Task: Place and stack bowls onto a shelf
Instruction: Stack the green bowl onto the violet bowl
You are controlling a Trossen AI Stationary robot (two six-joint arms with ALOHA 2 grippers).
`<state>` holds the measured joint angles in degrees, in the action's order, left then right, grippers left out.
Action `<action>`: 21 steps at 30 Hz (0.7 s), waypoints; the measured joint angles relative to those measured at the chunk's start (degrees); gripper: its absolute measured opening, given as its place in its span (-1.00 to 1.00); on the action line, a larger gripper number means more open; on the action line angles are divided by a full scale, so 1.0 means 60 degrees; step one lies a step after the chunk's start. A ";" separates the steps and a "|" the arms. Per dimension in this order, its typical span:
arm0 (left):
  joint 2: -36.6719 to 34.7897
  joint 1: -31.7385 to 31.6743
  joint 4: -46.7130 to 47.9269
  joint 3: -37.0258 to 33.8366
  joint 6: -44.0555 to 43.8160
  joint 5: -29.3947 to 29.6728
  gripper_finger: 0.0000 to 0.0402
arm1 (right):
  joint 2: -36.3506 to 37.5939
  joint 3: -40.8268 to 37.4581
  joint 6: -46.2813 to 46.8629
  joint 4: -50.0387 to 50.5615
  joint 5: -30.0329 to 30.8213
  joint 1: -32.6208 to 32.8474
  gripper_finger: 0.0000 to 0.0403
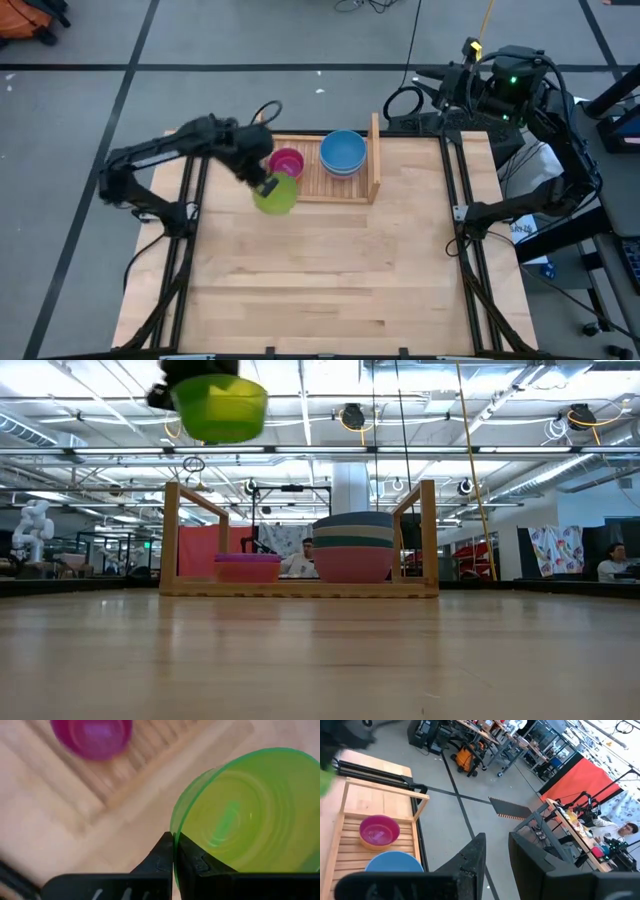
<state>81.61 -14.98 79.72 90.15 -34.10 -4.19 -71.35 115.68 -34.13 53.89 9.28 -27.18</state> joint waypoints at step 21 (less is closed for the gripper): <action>0.4411 -0.3746 0.1431 0.4134 0.4021 -0.0895 -0.99 | 0.0000 0.0000 0.0000 0.0004 -0.0007 0.0000 -0.62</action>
<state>108.08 -37.46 88.30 114.96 -9.97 -9.55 -71.35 115.68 -34.13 53.91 9.23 -27.18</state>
